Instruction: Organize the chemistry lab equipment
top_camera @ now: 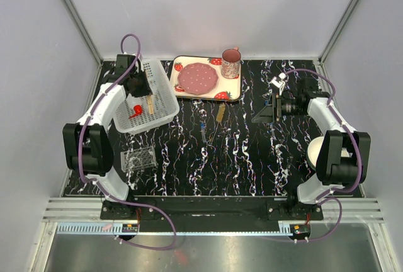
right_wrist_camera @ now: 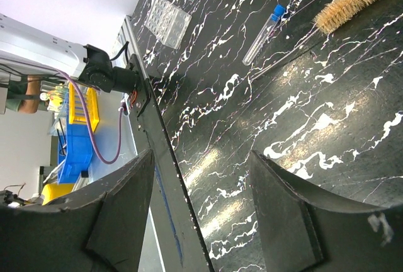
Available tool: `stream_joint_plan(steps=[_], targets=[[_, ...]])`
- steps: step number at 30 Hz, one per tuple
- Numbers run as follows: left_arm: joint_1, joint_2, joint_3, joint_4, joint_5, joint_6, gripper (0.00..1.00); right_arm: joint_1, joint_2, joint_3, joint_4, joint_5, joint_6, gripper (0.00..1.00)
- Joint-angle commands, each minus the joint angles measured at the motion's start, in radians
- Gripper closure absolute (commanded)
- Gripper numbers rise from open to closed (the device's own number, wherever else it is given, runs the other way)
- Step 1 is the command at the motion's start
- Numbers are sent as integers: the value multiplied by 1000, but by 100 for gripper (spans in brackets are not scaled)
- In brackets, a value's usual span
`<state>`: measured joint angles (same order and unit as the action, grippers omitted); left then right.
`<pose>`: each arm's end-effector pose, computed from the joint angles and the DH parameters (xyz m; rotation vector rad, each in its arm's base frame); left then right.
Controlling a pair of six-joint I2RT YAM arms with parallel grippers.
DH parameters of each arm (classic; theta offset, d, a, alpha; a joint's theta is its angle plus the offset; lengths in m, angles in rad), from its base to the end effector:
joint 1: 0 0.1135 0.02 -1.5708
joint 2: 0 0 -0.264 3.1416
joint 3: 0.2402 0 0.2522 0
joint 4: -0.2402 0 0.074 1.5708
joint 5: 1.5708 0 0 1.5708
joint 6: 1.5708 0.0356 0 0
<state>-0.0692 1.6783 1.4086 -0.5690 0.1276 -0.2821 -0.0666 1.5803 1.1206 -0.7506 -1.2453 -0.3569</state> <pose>0.3723 -0.0303 0.2872 -0.1985 2.4165 -0.3148 0.3004 0.0138 0.2427 -0.5924 2.0978 1.4343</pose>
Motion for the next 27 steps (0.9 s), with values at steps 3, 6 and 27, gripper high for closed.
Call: stream_joint_plan(steps=[3, 6, 27], targets=[[17, 27, 70, 1, -19, 29, 86, 2, 6, 47, -21, 1, -36, 33], [25, 40, 90, -14, -28, 35, 78, 2, 4, 48, -26, 1, -40, 33], [48, -331, -103, 81, -170, 51, 1, 2, -11, 61, -58, 30, -82, 32]])
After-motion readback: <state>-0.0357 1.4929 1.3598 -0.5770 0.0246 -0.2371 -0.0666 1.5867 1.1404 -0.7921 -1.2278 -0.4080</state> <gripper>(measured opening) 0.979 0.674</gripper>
